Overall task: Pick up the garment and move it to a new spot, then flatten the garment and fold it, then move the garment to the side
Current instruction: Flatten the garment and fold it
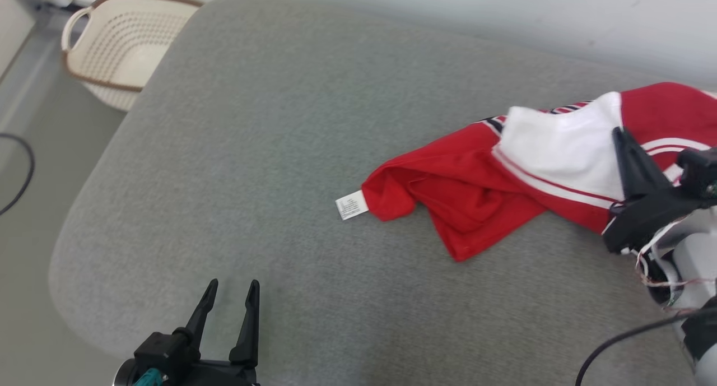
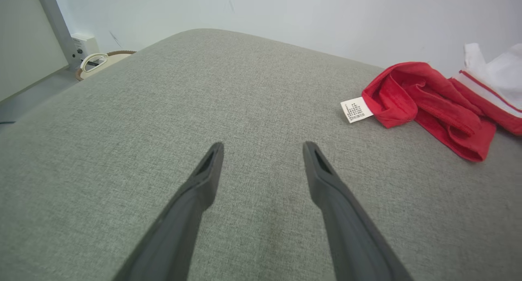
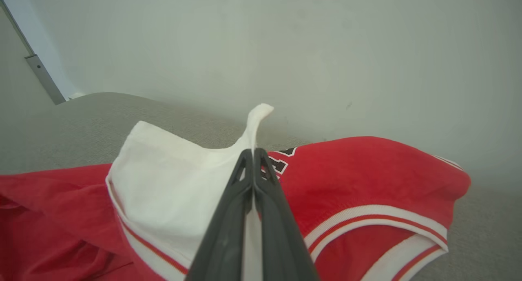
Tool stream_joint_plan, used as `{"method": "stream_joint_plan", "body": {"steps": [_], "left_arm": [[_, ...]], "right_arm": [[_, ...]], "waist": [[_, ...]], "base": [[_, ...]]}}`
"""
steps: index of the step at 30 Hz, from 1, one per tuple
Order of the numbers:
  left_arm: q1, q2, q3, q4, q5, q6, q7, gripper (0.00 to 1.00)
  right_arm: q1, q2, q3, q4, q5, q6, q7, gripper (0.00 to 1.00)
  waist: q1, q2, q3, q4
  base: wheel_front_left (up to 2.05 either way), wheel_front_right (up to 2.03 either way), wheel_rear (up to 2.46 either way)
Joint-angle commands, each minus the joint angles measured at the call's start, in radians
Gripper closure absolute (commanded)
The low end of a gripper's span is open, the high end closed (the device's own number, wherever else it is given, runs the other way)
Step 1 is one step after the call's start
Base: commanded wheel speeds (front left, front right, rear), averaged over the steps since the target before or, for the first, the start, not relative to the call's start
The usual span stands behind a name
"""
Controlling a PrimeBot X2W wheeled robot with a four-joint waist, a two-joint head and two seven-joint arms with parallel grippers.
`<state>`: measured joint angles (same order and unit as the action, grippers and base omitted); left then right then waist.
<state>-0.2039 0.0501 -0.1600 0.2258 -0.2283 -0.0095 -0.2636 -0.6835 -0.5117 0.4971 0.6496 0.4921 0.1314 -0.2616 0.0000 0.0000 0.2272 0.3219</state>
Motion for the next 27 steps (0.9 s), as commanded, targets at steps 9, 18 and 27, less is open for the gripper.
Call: {"method": "stream_joint_plan", "body": {"steps": [9,18,27], "left_arm": [[0.038,0.001,0.029,0.021,0.012,-0.014,-0.001,0.00],[0.032,0.001,0.030,0.031,0.003,-0.017,-0.001,0.00],[0.026,0.001,0.066,0.039,0.017,-0.024,-0.001,0.00]], "right_arm": [[0.162,-0.042,0.133,-0.229,0.031,-0.001,-0.003,1.00],[0.288,-0.097,0.285,-0.329,0.100,-0.001,-0.003,1.00],[0.352,-0.117,0.309,-0.249,0.161,-0.001,-0.003,0.00]], "waist": [[0.0000,0.0000,-0.105,-0.200],[0.0000,0.0000,-0.116,-0.322],[0.0000,0.0000,-0.121,-0.356]], "base": [[0.00,0.00,0.00],[0.00,0.00,0.00],[0.00,0.00,0.00]]}}
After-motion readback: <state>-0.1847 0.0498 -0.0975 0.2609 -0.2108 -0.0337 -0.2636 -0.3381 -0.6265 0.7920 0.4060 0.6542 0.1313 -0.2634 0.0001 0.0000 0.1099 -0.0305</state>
